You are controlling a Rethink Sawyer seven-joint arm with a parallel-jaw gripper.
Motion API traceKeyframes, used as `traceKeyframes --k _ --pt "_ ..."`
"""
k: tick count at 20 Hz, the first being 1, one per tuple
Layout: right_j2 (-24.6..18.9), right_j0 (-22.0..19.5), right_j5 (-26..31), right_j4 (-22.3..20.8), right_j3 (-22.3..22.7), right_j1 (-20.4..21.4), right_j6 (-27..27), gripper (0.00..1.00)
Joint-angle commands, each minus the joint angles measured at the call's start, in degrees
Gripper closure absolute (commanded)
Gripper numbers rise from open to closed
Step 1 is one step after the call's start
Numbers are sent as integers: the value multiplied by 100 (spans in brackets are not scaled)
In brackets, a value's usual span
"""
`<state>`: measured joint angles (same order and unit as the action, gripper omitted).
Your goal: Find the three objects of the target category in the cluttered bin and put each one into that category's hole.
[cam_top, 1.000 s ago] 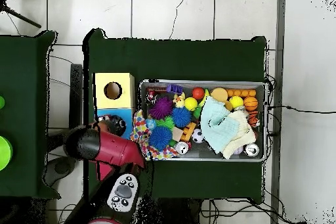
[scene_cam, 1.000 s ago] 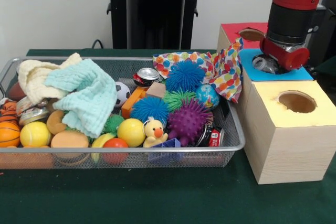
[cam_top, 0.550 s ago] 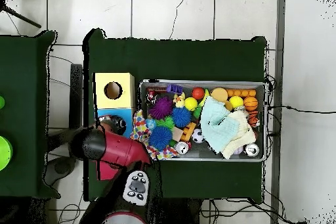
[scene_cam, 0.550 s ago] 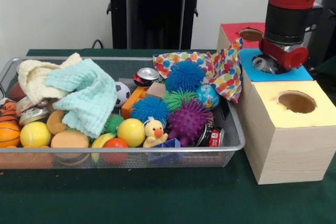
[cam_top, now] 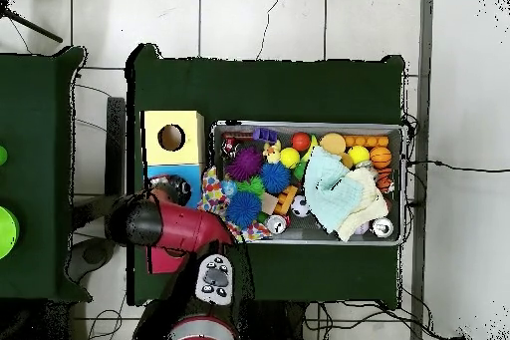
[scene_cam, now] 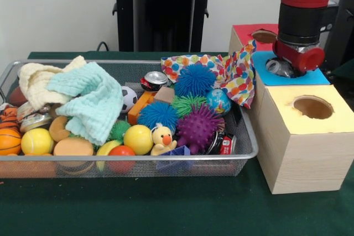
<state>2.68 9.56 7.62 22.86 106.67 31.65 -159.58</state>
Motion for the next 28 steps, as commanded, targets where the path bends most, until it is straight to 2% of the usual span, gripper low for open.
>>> traceKeyframes --k 1,3,4,5,6,8,11,13,14,15,16,18,21,23,24,26,28 --pt "-1140 177 -3064 308 -473 -2832 -2335 100" --pt "-1042 346 -3248 496 -480 -2861 -2588 100" --pt "-1211 137 -3334 264 -468 -2905 -2578 100" --pt "-1923 -764 -3393 -637 -401 -3100 -2244 100" --pt "-2348 -1325 -3344 -1157 -390 -3305 -1868 100" --pt "-2547 -1629 -3227 -1449 -398 -3426 -1607 100" --pt "-3050 -2313 -3144 -2195 -490 -3848 -1445 100" --pt "-3662 -3161 -2945 -3059 -667 -4524 -1204 100" --pt "-3865 -3460 -2767 -3357 -759 -4795 -1103 100" --pt "-4200 -3970 -2467 -3765 -885 -5292 -903 100" --pt "-4400 -4298 -2236 -4097 -1007 -5639 -785 100" --pt "-4620 -4678 -1959 -4492 -1156 -6060 -793 100" --pt "-4746 -4876 -1808 -4793 -1256 -6294 -934 100" --pt "-4663 -4672 -2051 -4987 -1285 -6081 -1331 100" --pt "-4445 -4277 -2462 -4973 -1258 -5680 -1768 100" --pt "-3818 -3350 -3321 -4579 -1174 -4861 -2459 100" --pt "-3450 -2876 -3707 -4339 -1158 -4512 -2687 100"
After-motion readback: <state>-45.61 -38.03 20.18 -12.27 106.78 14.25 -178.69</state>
